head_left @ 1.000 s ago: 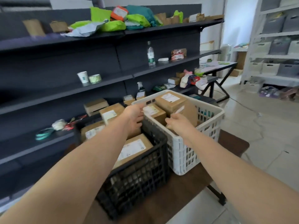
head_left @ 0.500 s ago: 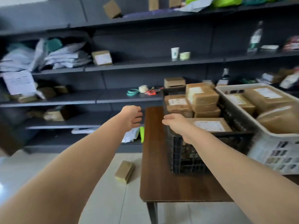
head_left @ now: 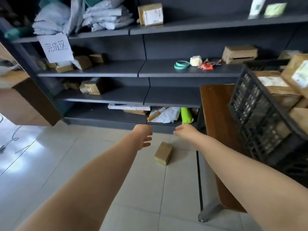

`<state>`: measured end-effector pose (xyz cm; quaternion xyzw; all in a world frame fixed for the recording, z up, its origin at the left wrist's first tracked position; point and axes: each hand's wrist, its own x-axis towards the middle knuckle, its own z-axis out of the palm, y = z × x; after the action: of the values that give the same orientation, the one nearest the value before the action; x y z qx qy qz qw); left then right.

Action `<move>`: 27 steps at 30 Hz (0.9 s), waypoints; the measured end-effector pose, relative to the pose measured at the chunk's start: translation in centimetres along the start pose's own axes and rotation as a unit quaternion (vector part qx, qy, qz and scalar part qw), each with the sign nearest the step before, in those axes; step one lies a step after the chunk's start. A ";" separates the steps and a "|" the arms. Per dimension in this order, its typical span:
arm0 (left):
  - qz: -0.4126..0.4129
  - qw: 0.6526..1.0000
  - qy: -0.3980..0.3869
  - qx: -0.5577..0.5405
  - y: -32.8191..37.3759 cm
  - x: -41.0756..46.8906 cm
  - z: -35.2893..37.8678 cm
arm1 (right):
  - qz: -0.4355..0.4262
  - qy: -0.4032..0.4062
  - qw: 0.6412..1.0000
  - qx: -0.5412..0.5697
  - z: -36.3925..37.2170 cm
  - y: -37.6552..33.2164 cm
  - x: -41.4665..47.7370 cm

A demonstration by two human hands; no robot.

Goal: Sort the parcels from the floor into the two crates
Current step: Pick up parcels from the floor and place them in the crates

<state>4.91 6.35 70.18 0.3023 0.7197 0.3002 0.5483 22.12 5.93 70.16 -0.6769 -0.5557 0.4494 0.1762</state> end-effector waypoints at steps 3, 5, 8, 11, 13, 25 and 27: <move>-0.022 0.999 -0.008 0.043 -0.9 3.8 -2.6 | 0.035 0.007 0.998 -0.043 3.1 0.0 3.0; -0.031 0.997 -0.010 0.072 -1.1 5.8 -3.6 | 0.057 0.002 0.997 -0.059 3.8 -0.2 4.2; -0.037 0.995 -0.009 0.097 -1.1 8.9 -4.0 | 0.095 0.003 0.993 -0.067 4.3 0.2 6.9; -0.044 0.991 -0.014 0.123 -1.0 11.9 -3.7 | 0.112 -0.002 0.992 -0.065 4.7 0.7 10.1; -0.050 0.989 -0.014 0.140 -0.8 14.1 -3.3 | 0.116 -0.014 0.991 -0.072 5.0 1.2 12.5; -0.146 0.966 -0.014 0.214 0.2 34.3 0.7 | 0.192 -0.103 0.975 -0.049 8.7 6.3 34.2; -0.160 0.961 -0.012 0.227 -0.8 37.7 1.6 | 0.222 -0.120 0.967 -0.033 10.0 7.8 37.5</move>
<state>-1.81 34.81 46.31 0.3037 0.8009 0.0338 0.5149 17.92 34.94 43.64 -0.7298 -0.4228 0.5369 -0.0181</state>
